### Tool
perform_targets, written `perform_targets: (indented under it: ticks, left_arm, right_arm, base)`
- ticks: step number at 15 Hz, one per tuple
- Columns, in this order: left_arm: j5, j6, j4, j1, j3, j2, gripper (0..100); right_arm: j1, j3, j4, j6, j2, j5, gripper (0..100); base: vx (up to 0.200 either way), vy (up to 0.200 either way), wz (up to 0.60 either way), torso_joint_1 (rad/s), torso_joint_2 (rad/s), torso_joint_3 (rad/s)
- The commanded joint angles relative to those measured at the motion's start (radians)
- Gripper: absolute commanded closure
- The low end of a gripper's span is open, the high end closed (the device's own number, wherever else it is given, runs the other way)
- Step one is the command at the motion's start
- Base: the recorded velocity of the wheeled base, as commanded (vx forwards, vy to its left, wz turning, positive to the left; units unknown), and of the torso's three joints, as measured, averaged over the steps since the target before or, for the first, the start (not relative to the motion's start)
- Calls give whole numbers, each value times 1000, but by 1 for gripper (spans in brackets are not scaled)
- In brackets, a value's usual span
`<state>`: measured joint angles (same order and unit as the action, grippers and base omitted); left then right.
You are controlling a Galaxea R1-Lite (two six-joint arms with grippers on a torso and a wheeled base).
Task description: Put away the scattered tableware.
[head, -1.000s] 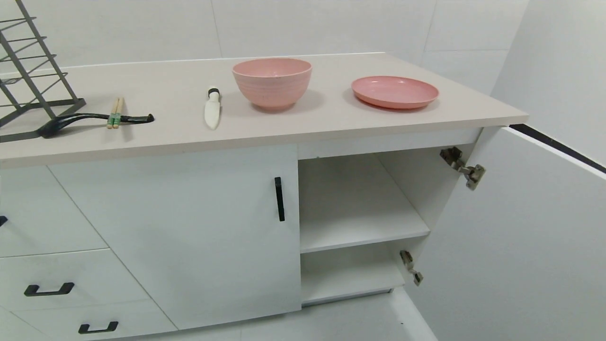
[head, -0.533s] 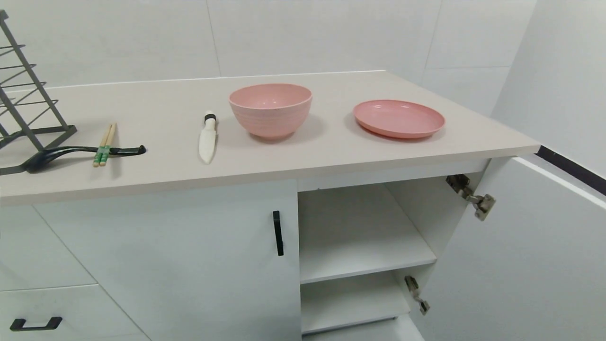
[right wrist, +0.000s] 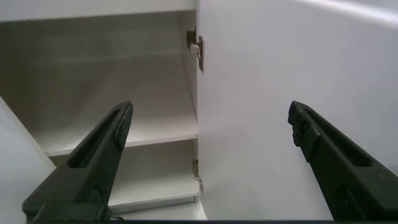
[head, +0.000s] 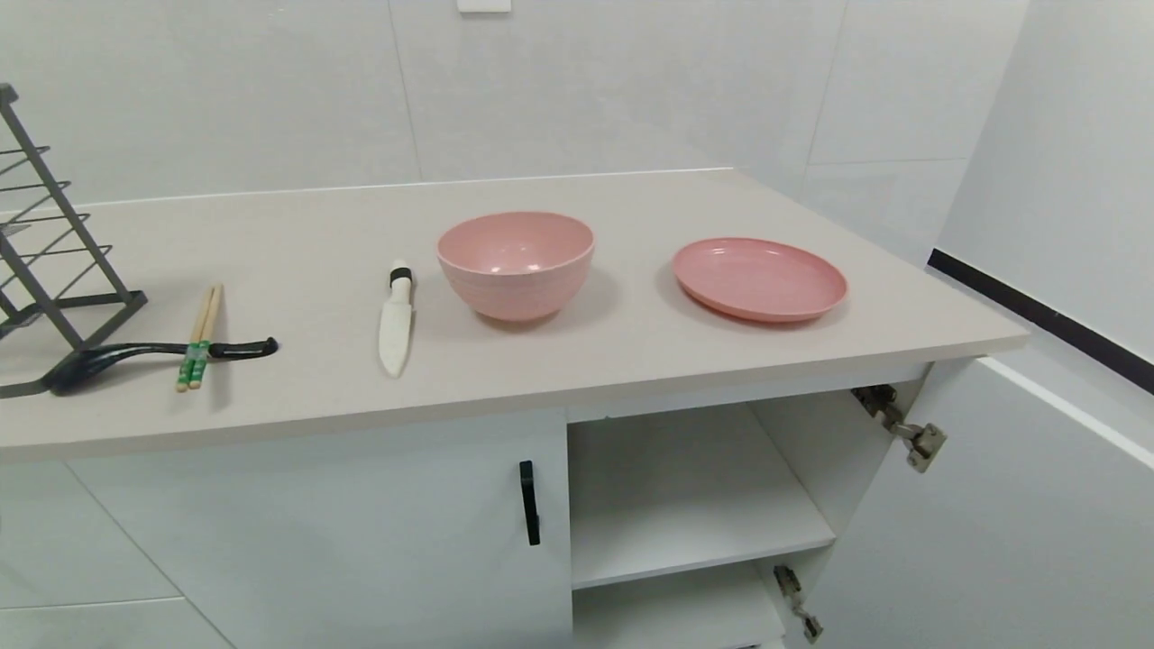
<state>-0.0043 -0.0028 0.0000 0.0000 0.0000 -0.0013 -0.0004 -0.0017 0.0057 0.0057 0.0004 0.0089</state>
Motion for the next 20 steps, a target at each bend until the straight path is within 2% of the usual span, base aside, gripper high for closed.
perform_targets:
  ticks: [1, 7, 20]
  left_arm:
    - [0, 0, 0, 0, 0, 1, 0]
    - [0, 0, 0, 0, 0, 1, 0]
    - [0, 0, 0, 0, 0, 1, 0]
  right_arm:
    - [-1, 0, 0, 0, 1, 0, 0]
    - [0, 0, 0, 0, 1, 0, 0]
    - [-1, 0, 0, 0, 1, 0, 0]
  base:
    - [0, 0, 0, 232, -471, -217]
    - [0, 0, 0, 173, -476, -216]
    - [0, 0, 0, 310, -515, -243]
